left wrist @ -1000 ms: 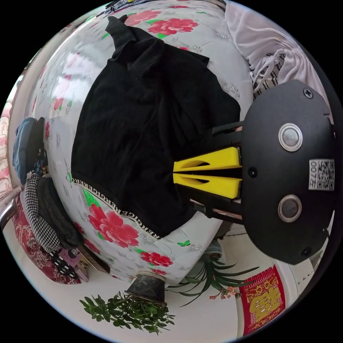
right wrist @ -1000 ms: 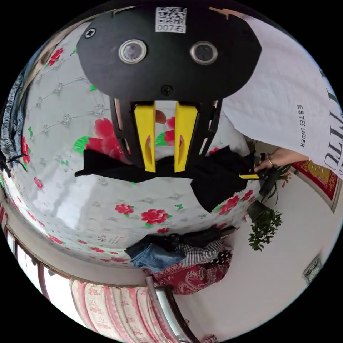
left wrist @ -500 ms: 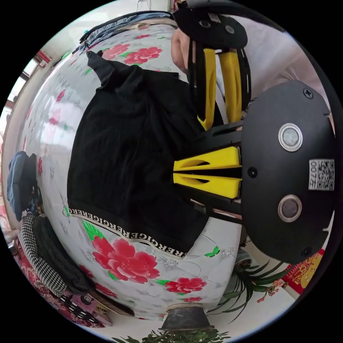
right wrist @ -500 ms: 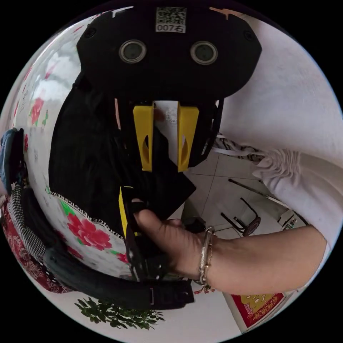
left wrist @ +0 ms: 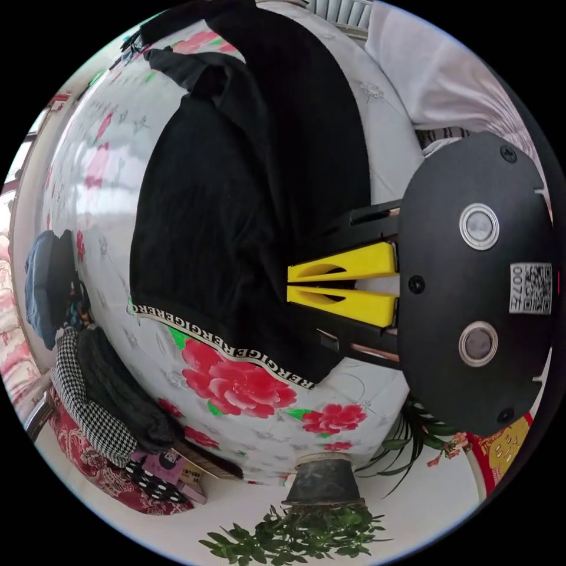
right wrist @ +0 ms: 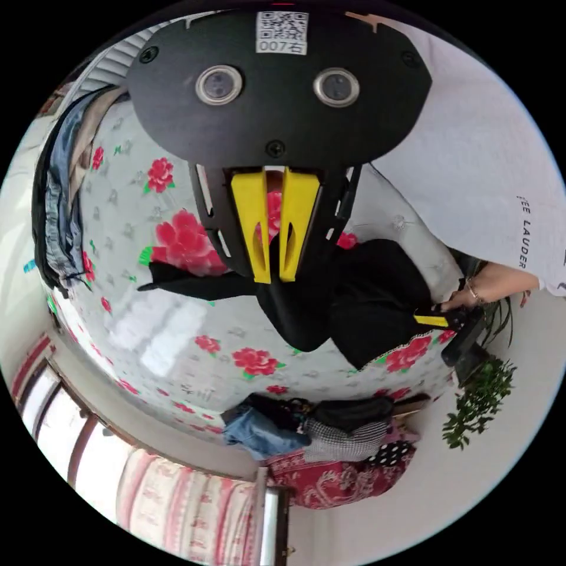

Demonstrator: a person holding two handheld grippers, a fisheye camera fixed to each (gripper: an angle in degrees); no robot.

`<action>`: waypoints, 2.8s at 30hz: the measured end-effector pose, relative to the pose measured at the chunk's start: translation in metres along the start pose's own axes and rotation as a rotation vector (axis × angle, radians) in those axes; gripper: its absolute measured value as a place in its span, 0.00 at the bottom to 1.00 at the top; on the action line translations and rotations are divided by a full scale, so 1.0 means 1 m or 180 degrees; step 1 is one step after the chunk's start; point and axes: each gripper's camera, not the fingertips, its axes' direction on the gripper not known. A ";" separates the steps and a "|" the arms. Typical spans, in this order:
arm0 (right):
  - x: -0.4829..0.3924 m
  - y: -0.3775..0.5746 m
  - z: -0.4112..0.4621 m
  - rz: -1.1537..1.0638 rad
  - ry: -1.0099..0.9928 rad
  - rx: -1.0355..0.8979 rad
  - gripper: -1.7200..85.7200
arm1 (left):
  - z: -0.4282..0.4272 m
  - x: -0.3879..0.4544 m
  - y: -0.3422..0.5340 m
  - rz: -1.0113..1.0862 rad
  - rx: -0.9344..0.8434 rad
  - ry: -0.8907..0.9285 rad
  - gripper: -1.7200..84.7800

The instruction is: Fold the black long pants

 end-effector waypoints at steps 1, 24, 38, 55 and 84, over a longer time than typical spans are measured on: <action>0.056 0.015 -0.016 0.0390 0.0077 0.0046 0.03 | 0.000 -0.004 0.001 -0.0107 -0.0013 0.0070 0.01; 0.354 0.077 0.104 0.0837 -0.0086 -0.0902 0.09 | -0.099 0.022 0.064 -0.0578 0.0109 0.0052 0.01; 0.372 0.015 -0.011 0.0558 -0.0445 0.0262 0.02 | -0.066 0.040 -0.013 0.0079 -0.0398 0.0106 0.01; 0.369 0.226 0.140 0.0892 -0.0503 -0.1316 0.02 | -0.044 0.041 0.003 0.0414 -0.0671 -0.0783 0.01; 0.097 0.055 0.312 -0.1115 0.0601 -0.1363 0.09 | -0.123 -0.017 -0.147 0.1548 -0.0120 -0.0017 0.11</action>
